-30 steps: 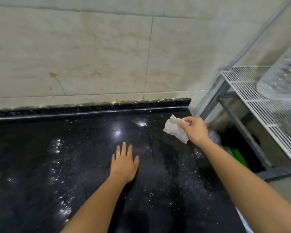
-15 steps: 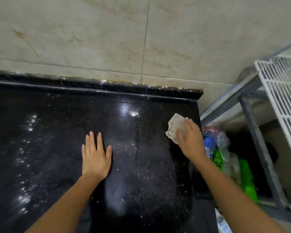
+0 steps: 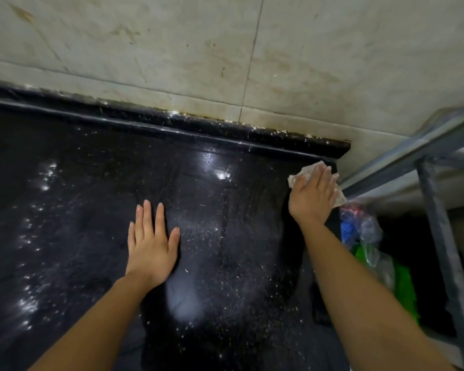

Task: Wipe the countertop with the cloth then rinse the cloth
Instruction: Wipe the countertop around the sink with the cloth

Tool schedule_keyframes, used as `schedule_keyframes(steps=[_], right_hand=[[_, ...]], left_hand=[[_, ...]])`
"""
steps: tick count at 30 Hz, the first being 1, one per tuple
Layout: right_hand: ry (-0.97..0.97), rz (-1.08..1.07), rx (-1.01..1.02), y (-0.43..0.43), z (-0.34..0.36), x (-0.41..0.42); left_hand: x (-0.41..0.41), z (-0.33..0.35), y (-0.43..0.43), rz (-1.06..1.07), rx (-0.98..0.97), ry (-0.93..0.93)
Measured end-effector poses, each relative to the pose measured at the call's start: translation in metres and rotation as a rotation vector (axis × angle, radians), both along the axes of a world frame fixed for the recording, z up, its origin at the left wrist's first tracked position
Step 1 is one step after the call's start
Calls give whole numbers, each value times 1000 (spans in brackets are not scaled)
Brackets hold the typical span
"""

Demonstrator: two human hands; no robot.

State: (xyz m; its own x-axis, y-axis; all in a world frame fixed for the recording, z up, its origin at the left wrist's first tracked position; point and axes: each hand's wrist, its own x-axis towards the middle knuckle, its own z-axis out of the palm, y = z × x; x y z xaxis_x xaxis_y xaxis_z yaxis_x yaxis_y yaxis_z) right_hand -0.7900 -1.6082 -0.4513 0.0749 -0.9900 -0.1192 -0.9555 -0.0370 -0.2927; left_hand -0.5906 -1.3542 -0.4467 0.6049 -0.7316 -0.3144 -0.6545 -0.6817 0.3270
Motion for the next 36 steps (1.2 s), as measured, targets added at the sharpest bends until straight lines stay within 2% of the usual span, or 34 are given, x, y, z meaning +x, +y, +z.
schedule_keyframes(steps=[3, 9, 14, 17, 19, 24, 32, 36], right_hand=[[-16, -13, 17, 11, -1, 37], [-14, 268, 36, 45, -1, 117], [-2, 685, 70, 64, 0, 171], [7, 969, 77, 51, 3, 162], [-11, 1045, 53, 34, 5, 141], [63, 795, 43, -15, 4, 63], [28, 383, 26, -30, 2, -29], [37, 348, 45, -13, 1, -37]], left_hand=[[2, 1, -1, -11, 36, 32], [2, 4, -2, -15, 73, 47], [1, 6, -4, -11, 106, 36], [2, 7, -4, -14, 111, 39], [2, 7, -3, -13, 108, 48], [3, 4, -2, -10, 96, 48], [3, 2, -1, -3, 80, 29], [3, 0, -2, 22, 50, 43]])
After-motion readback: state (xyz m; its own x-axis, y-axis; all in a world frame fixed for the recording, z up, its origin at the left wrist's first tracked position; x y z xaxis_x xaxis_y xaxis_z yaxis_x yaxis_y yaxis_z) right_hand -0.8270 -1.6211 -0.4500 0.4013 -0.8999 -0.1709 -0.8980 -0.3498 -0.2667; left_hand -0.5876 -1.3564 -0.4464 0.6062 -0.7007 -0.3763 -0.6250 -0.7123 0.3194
